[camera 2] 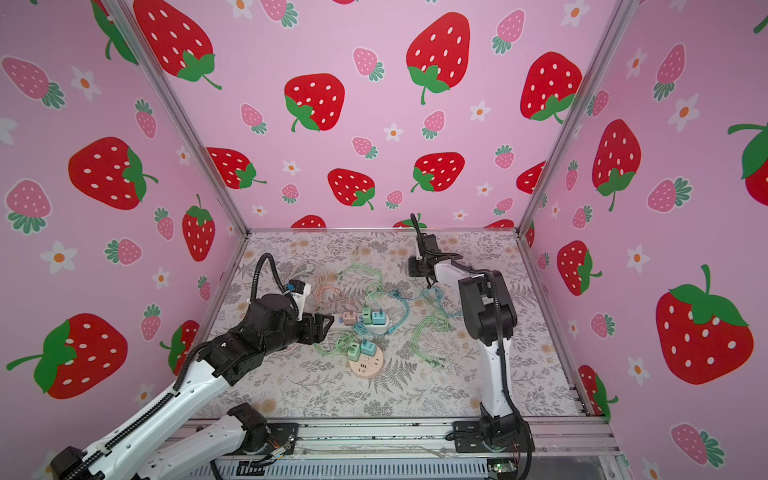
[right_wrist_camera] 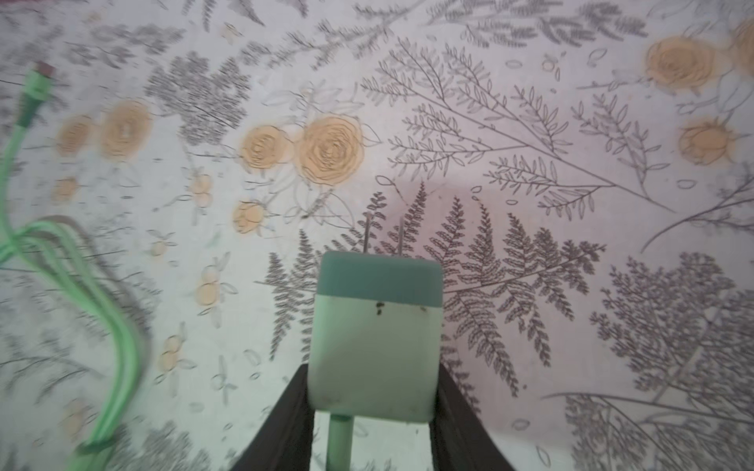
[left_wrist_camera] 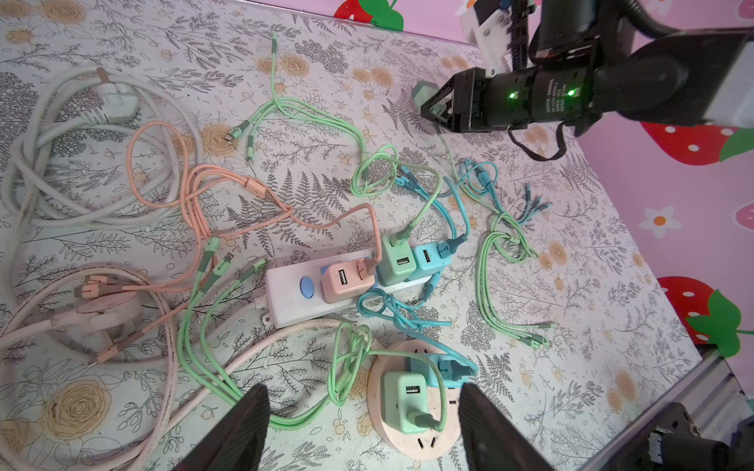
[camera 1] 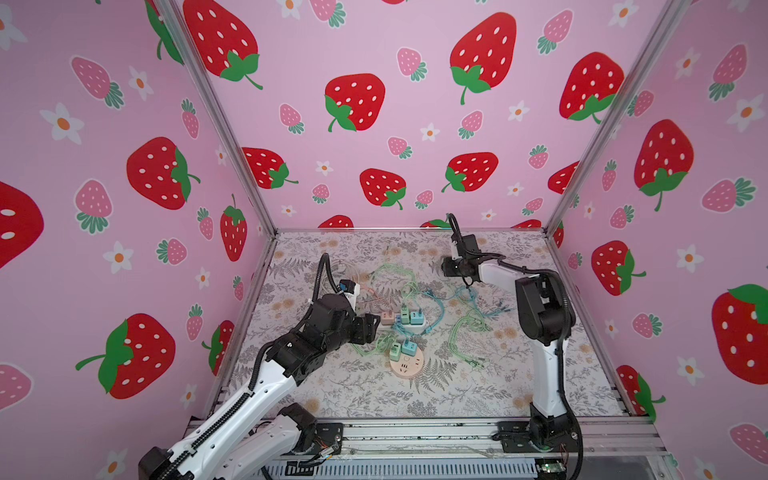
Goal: Insert the plug
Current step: 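Grasp the mint-green charger with the right gripper and raise it, prongs up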
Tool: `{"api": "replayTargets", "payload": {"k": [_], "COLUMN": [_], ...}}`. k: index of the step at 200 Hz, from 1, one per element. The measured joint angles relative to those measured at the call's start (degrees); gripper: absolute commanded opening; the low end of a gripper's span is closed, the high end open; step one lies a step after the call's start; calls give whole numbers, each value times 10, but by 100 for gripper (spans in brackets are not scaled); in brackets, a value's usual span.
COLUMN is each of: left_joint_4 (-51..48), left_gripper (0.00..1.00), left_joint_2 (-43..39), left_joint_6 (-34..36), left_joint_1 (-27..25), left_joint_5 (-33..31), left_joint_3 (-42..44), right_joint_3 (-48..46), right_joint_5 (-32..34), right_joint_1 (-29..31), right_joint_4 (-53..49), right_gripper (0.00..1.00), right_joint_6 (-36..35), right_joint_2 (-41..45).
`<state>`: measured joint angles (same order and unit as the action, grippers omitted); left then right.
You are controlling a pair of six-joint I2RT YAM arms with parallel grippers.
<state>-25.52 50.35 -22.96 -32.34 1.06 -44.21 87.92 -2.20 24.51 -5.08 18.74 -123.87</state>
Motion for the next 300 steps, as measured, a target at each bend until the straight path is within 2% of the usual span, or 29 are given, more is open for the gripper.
{"api": "replayTargets", "payload": {"k": [83,141,210,256,300], "left_joint_4": [31,47,62,65,73], "left_gripper": [76,76,76,76,76], "left_joint_2": [0,0,14,26,25], "left_joint_6": [1,1,3,5,5], "left_joint_1": [1,1,1,1,1], "left_joint_5": [35,47,73,87,104], "left_joint_3": [6,11,17,17,17], "right_joint_3": [-68,-94,-95,-67,-85], "right_joint_5": [-109,-144,-122,-93,-44], "right_joint_1": [1,9,11,11,12], "right_joint_4": [100,150,187,192,218], "right_gripper": [29,29,28,27,26], "right_joint_6": [-95,-161,-209,-233,-246], "right_joint_2": [275,407,503,518,546]}}
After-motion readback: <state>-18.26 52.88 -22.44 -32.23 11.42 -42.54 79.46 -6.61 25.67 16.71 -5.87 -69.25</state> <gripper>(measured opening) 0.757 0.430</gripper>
